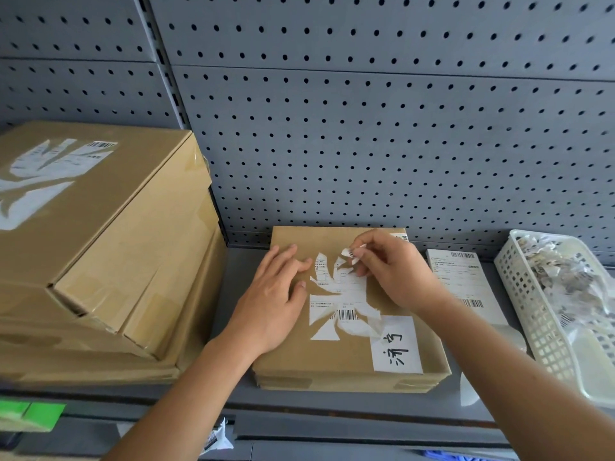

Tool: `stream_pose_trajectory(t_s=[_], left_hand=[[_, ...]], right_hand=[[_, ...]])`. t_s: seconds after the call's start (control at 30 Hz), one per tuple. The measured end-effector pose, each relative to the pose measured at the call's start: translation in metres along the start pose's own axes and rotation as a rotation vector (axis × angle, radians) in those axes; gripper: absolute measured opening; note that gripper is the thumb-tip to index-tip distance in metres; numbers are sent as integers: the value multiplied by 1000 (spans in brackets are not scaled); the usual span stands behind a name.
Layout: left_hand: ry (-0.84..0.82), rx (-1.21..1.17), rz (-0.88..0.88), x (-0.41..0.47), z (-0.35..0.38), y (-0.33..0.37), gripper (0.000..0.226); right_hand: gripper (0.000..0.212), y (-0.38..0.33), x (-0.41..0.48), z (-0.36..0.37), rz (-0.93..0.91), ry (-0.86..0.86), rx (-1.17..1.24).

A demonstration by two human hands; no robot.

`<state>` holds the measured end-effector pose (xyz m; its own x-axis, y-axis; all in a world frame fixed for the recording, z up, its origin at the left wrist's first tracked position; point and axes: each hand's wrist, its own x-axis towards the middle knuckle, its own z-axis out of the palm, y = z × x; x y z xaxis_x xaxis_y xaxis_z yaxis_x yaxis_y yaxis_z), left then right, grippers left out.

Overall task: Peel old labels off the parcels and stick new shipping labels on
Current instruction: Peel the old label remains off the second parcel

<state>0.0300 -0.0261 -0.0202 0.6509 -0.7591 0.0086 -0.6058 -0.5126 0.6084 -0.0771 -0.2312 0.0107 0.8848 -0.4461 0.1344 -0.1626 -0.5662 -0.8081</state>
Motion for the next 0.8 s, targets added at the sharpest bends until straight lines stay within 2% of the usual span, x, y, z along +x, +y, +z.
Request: stream_pose_trajectory(t_s=[0.1,0.27,0.43,0.6,0.8], left_hand=[[-6,-7,-1,0,-1,0,39],[-7,-3,6,1,0,-2,40],[-9,3,8,1,0,-3,41],[-4,20,15,2,-1,-5,42],[-6,34,23,3,-1,-5,41]], right_hand=[[7,-3,-6,-4,56,16,110],[12,-7,-16,-18,38,49,191],[2,-1,-25,-33,51,78,256],[7,7,-36,-53,120,116,360],[8,25,-57,-93,197,251,183]])
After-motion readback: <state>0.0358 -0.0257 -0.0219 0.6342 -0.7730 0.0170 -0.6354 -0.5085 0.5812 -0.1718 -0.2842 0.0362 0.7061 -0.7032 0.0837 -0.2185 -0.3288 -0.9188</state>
